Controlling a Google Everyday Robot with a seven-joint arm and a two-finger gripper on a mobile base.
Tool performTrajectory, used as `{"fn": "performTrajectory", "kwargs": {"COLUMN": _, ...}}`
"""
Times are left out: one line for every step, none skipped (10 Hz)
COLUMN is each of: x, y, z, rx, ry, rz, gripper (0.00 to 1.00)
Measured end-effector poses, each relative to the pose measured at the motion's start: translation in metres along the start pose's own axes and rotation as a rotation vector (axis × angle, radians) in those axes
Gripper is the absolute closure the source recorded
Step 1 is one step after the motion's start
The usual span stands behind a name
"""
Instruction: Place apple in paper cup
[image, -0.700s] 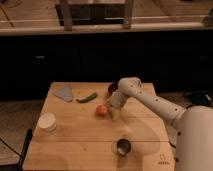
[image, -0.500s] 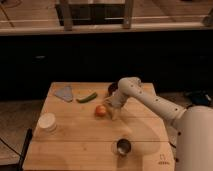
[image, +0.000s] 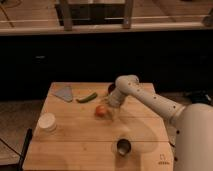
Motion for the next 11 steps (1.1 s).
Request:
{"fn": "performTrajectory", "kwargs": {"x": -0.008, "y": 0.0, "z": -0.004, "rx": -0.013, "ry": 0.002, "rz": -0.025, "gripper": 0.2}}
{"fn": "performTrajectory", "kwargs": {"x": -0.015, "y": 0.001, "z": -0.006, "rx": -0.024, "ry": 0.002, "rz": -0.046, "gripper": 0.2}}
{"fn": "performTrajectory", "kwargs": {"x": -0.018, "y": 0.0, "z": -0.005, "rx": -0.03, "ry": 0.002, "rz": -0.056, "gripper": 0.2}}
{"fn": "performTrajectory", "kwargs": {"x": -0.022, "y": 0.0, "z": -0.004, "rx": -0.038, "ry": 0.001, "rz": -0.066, "gripper": 0.2}}
{"fn": "performTrajectory", "kwargs": {"x": -0.022, "y": 0.0, "z": -0.003, "rx": -0.044, "ry": -0.001, "rz": -0.069, "gripper": 0.2}}
{"fn": "performTrajectory", "kwargs": {"x": -0.021, "y": 0.002, "z": -0.002, "rx": -0.051, "ry": -0.003, "rz": -0.068, "gripper": 0.2}}
{"fn": "performTrajectory", "kwargs": {"x": -0.021, "y": 0.001, "z": 0.0, "rx": -0.055, "ry": -0.005, "rz": -0.069, "gripper": 0.2}}
{"fn": "performTrajectory", "kwargs": {"x": -0.022, "y": 0.0, "z": 0.003, "rx": -0.061, "ry": -0.008, "rz": -0.072, "gripper": 0.23}}
{"fn": "performTrajectory", "kwargs": {"x": -0.022, "y": -0.002, "z": 0.006, "rx": -0.062, "ry": -0.01, "rz": -0.074, "gripper": 0.29}}
{"fn": "performTrajectory", "kwargs": {"x": -0.021, "y": -0.002, "z": 0.008, "rx": -0.065, "ry": -0.012, "rz": -0.073, "gripper": 0.39}}
{"fn": "performTrajectory", "kwargs": {"x": -0.019, "y": -0.003, "z": 0.009, "rx": -0.066, "ry": -0.015, "rz": -0.071, "gripper": 0.51}}
